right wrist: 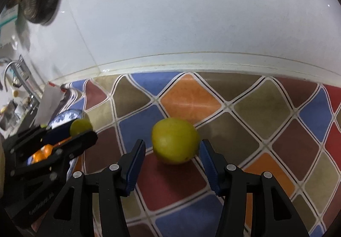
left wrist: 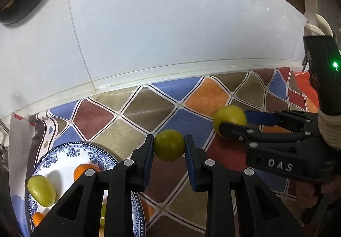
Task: Organize fruits
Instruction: 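Grasp the green lime with the left gripper while the right gripper grasps the pomelo, then carry the lime and pomelo in both grippers over the plate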
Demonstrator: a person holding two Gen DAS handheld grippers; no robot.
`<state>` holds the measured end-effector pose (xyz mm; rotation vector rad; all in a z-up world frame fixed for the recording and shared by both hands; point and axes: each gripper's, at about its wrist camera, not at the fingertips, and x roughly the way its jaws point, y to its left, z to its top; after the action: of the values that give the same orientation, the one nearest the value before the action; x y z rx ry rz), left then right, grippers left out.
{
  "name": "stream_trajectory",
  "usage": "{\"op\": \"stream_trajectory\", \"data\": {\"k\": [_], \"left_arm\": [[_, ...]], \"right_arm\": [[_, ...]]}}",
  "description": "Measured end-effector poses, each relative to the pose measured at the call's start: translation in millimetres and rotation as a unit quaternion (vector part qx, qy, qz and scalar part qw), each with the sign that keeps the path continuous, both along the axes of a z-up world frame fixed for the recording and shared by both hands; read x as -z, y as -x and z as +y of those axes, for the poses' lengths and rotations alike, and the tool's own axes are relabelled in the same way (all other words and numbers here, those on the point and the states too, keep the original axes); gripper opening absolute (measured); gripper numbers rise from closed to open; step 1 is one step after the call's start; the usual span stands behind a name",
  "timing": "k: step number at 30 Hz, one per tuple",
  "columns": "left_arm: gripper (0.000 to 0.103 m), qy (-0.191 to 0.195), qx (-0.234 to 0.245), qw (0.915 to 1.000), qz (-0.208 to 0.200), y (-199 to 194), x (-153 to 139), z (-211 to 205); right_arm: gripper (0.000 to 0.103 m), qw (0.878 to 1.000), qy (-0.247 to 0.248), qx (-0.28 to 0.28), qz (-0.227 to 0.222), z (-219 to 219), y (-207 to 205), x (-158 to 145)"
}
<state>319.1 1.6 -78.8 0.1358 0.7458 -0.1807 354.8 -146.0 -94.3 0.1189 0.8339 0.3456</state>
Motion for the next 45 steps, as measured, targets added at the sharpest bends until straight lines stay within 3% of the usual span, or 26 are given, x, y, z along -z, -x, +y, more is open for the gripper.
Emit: {"op": "stream_trajectory", "data": {"k": [13,22,45], "left_arm": [[0.028,0.003,-0.005,1.0,0.0,-3,1,2],[0.028,0.01,-0.009,0.9999,-0.005,4,-4,5],[0.028,0.034,-0.045,0.9972,-0.048,78,-48,53]], "right_arm": [[0.054,1.0,-0.004,-0.011,0.029,8,-21,15],[0.053,1.0,0.007,-0.011,0.014,12,-8,13],[0.053,0.995,0.0,-0.064,-0.071,53,74,-60]]}}
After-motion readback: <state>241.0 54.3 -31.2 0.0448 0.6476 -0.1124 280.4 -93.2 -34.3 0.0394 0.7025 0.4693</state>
